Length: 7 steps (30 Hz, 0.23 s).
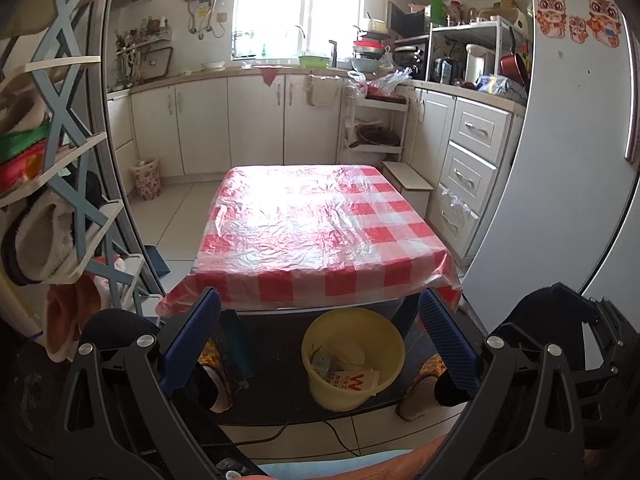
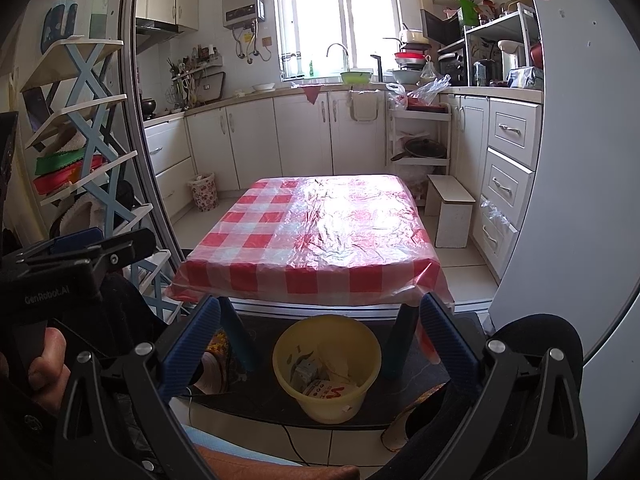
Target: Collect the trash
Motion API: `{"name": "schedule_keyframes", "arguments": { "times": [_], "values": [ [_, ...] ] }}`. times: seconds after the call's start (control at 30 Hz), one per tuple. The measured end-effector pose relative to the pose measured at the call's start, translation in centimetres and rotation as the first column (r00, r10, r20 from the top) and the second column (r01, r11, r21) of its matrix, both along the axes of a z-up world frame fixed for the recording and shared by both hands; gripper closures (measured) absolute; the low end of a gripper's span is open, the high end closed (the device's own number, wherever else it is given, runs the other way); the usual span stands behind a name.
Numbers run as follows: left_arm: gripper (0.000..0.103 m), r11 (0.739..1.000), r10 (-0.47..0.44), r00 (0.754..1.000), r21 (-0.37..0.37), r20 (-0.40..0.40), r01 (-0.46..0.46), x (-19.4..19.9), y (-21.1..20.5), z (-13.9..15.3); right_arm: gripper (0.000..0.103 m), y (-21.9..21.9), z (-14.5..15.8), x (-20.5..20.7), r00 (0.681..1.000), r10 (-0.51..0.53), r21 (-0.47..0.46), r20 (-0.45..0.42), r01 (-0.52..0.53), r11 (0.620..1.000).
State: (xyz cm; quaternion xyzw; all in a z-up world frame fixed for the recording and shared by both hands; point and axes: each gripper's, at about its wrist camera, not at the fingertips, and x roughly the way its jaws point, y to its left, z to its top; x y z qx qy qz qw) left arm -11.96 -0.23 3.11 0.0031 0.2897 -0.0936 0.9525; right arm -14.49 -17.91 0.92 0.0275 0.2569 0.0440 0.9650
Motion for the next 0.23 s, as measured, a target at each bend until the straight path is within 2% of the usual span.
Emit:
{"name": "schedule_keyframes", "arguments": {
  "times": [0.1,0.23],
  "values": [
    [0.008,1.000,-0.011,1.000,0.010,-0.016,0.011,0.29,-0.22,-0.20,0.007,-0.25,0.05,-0.01,1.000,-0.001,0.001,0.003,0.001,1.000],
    [0.008,0.999,0.031,0.999,0.032,-0.029,-0.030,0.56,-0.16,-0.36,0.007,-0.43,0.11,0.07,1.000,-0.002,0.003,0.007,0.002,1.000]
  ]
}}
